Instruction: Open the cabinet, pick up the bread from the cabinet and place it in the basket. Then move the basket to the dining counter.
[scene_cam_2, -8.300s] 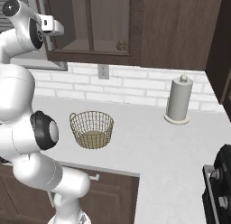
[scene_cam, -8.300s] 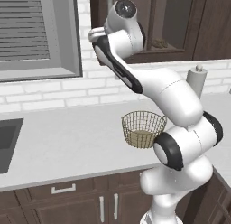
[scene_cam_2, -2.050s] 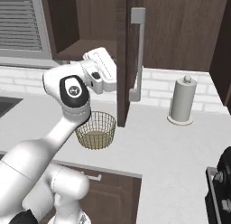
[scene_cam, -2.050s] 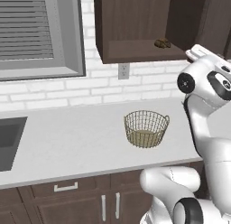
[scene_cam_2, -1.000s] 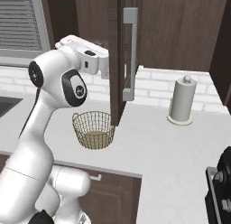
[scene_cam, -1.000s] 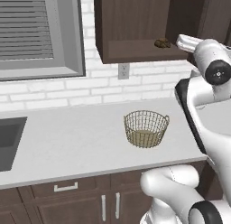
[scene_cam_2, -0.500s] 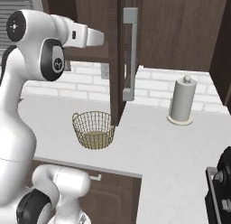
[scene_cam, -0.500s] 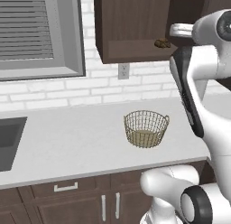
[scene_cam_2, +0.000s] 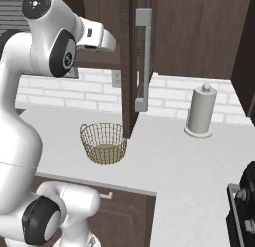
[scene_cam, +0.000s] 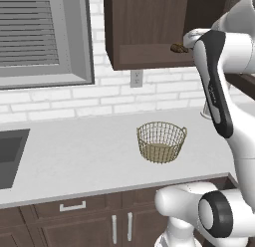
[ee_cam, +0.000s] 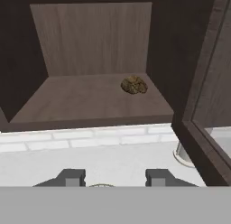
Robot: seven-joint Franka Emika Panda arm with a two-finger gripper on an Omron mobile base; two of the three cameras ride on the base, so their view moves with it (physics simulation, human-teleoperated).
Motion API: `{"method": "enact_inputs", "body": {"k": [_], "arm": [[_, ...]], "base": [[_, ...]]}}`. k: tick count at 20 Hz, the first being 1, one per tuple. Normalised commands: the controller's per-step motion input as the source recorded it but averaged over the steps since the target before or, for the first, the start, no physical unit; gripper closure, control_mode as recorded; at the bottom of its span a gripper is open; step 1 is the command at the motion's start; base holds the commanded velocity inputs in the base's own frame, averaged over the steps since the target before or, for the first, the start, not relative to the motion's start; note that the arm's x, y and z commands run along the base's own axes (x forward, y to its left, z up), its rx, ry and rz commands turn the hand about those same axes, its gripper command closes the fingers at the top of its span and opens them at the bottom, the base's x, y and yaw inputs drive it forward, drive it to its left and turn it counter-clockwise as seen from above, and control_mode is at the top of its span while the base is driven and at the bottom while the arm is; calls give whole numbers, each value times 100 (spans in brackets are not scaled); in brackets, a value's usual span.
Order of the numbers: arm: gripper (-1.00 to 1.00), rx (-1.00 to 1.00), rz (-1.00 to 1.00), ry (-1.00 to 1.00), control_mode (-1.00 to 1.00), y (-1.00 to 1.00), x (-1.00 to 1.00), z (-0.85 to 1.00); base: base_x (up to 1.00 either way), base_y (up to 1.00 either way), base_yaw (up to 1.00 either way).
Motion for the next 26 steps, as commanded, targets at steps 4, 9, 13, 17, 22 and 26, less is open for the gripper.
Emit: {"method": "enact_inputs", "body": {"k": [4,9,13,17,22,26], "arm": [[-100,-4,12,12,-100,3,48,-22],[-100,-9,4,0,-100,0,61,-16],[-100,-2,0,0,-100,-1,47,-23],[-100,0,0,0,-100,-13,55,-24],[-100,-2,0,0,-100,-5,61,-3],[-100,-1,0,-1,-100,-23,57,0]], "base": [[0,0,0],[0,0,0],[0,0,0],[0,0,0],[0,0,0],[0,0,0]]}}
